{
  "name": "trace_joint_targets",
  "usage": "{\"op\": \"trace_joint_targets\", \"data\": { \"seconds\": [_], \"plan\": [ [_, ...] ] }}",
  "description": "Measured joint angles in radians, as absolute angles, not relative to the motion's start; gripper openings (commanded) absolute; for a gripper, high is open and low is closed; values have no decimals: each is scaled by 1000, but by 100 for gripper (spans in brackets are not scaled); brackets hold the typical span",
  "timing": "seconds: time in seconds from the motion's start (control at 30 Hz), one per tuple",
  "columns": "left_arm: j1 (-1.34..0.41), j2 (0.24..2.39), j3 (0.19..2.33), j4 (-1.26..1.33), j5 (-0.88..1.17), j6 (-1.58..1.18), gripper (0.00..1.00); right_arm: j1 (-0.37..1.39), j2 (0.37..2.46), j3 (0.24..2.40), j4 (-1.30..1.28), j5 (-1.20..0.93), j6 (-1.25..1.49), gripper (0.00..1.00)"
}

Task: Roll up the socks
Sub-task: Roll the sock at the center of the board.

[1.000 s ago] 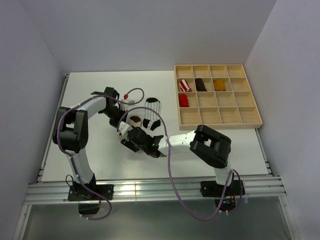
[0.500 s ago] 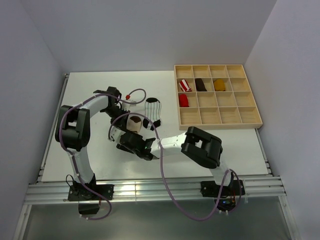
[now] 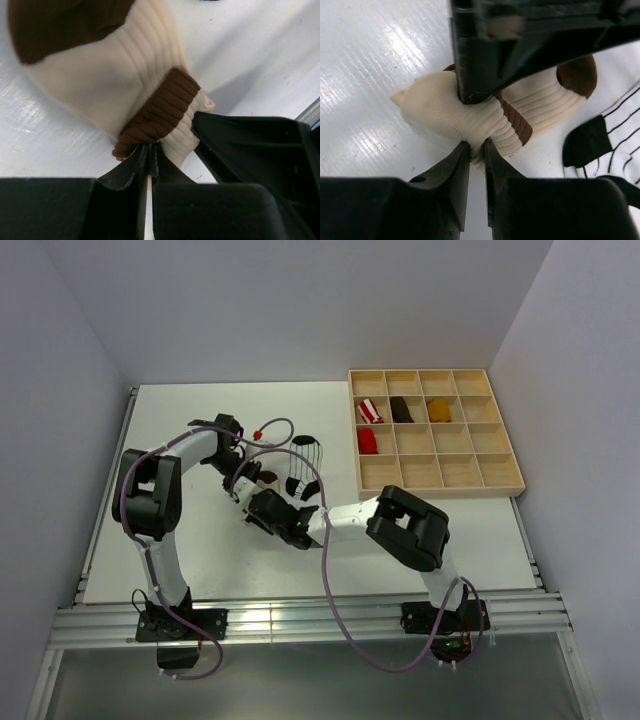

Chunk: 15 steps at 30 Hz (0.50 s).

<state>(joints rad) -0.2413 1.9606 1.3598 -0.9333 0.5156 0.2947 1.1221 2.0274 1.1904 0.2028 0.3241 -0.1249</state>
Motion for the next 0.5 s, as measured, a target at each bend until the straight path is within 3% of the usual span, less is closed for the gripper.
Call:
{"op": "trace_joint_targets", "data": {
  "seconds": [0.3, 0.5],
  "plan": [
    [-241, 1958, 1362, -931, 561, 287, 31, 1031, 1972, 1105, 275, 83, 10, 10],
    [-224, 1905, 1362, -910, 621, 258, 34, 972, 1959, 1076, 311, -76, 76, 9]
  ]
}}
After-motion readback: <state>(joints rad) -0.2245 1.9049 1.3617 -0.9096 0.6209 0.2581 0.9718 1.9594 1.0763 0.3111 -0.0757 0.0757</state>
